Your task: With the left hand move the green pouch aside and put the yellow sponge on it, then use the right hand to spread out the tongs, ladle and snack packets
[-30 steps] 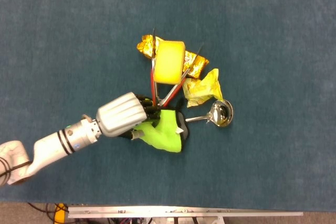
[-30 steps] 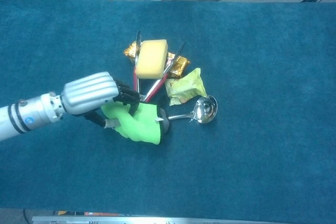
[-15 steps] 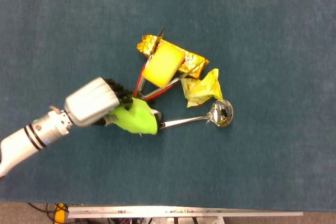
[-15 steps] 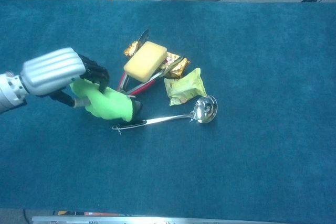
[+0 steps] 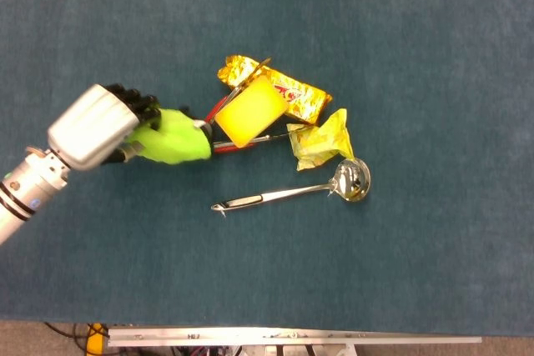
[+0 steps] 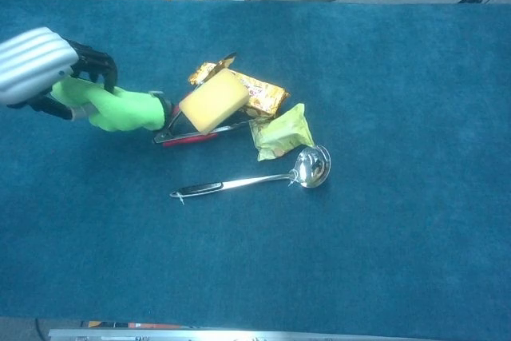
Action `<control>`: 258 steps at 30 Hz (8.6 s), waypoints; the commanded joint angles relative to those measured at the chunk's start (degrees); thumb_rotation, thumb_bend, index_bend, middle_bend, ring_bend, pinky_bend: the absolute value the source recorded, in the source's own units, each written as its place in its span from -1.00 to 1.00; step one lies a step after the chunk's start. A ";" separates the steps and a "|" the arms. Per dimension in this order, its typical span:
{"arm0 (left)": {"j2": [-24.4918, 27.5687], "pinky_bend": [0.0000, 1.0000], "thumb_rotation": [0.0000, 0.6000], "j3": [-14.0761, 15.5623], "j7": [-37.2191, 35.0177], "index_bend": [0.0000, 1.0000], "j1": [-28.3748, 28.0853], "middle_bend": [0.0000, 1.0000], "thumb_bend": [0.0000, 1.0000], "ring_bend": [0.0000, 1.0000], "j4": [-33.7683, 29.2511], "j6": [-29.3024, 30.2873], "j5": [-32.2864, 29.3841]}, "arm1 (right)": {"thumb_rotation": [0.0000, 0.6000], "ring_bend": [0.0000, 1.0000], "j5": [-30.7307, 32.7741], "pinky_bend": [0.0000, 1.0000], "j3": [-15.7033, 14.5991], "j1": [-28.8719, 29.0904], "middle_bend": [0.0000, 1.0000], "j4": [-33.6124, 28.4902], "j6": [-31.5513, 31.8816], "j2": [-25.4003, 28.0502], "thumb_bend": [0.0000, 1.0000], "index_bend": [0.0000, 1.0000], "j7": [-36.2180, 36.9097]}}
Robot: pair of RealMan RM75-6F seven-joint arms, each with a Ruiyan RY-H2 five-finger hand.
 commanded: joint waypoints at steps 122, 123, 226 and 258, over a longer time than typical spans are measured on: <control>-25.43 -0.48 1.00 -16.50 31.49 -1.00 -6.31 -1.00 -0.47 -1.00 -13.73 -17.57 -40.35 | 1.00 -0.56 0.80 -0.18 -0.48 1.30 -0.46 2.16 -3.14 0.72 -0.76 -0.95 2.30; -25.47 -0.44 1.00 -16.66 31.11 -1.00 -6.12 -0.99 -0.47 -0.99 -13.62 -17.11 -39.91 | 1.00 -0.56 0.83 -0.18 -0.45 1.30 -0.46 2.13 -3.11 0.75 -0.76 -0.95 2.25; 20.13 -0.70 1.00 -9.03 20.33 -1.00 18.83 -1.00 -0.47 -1.00 -42.03 -2.79 -24.21 | 1.00 -0.56 -8.23 -0.18 0.63 24.96 -0.45 2.28 -27.59 -11.94 -0.98 -0.86 -16.59; 22.70 -0.70 1.00 -7.17 16.20 -1.00 23.81 -1.00 -0.47 -1.00 -41.98 -0.79 -19.55 | 1.00 -0.51 16.35 -0.09 3.06 38.49 -0.32 7.85 -30.81 -33.13 -0.70 -0.61 -34.71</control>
